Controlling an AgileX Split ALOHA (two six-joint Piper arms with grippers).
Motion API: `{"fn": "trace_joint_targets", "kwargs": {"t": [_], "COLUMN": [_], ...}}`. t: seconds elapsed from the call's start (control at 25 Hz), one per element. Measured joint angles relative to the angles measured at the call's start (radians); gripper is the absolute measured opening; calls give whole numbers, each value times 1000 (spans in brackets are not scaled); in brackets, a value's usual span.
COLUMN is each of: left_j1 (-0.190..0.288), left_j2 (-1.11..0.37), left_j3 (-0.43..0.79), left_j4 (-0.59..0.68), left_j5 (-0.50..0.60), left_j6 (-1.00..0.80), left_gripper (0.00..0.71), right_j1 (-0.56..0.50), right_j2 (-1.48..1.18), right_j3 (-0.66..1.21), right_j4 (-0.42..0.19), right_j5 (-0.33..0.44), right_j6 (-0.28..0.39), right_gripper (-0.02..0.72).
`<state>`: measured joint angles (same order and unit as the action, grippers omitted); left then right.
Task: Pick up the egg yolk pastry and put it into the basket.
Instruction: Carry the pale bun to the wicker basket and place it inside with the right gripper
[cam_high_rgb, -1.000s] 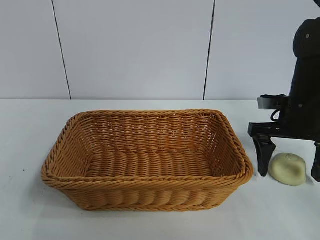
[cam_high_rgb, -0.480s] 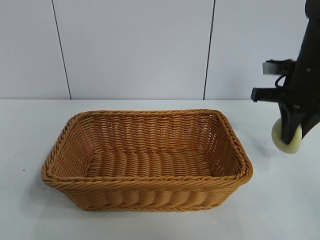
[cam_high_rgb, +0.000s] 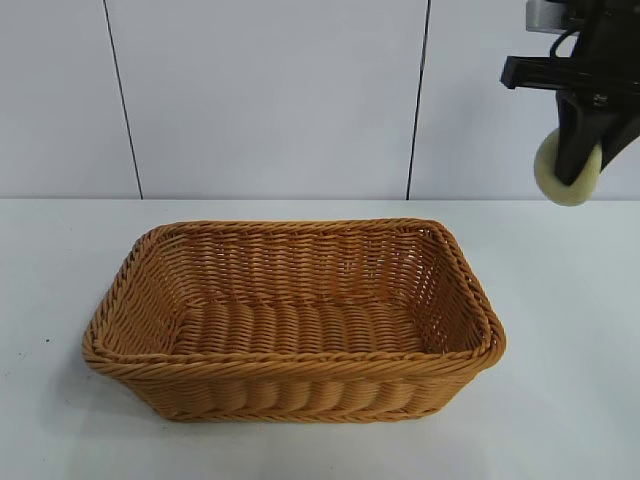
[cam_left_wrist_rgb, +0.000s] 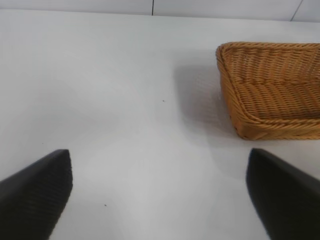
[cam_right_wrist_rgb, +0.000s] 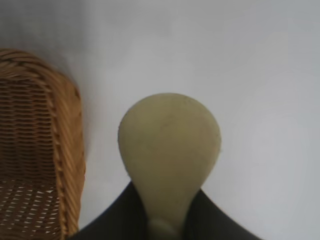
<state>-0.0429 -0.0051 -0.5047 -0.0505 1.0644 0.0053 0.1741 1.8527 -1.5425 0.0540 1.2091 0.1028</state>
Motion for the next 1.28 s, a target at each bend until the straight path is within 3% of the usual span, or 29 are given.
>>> {"fn": "trace_joint_targets", "kwargs": {"t": [0.2, 0.56, 0.8, 1.08, 1.2, 1.28], "left_j1": [0, 0, 0, 0, 0, 0], "left_j2": [0, 0, 0, 0, 0, 0], "left_j3": [0, 0, 0, 0, 0, 0], "left_j4": [0, 0, 0, 0, 0, 0], "left_j5": [0, 0, 0, 0, 0, 0], "left_j6": [1, 1, 1, 1, 1, 1], "left_gripper": [696, 696, 696, 696, 696, 696], "right_j1": [169, 420, 444, 444, 444, 444], "right_j2": [0, 28, 129, 240, 246, 246], "right_j3": [-1, -1, -1, -1, -1, -1], "right_j4": [40, 61, 62, 60, 58, 58], "right_j5": [-8, -163, -249, -259, -262, -263], "right_j6": [1, 73, 98, 99, 95, 92], "right_gripper": [55, 54, 53, 58, 118, 226]}}
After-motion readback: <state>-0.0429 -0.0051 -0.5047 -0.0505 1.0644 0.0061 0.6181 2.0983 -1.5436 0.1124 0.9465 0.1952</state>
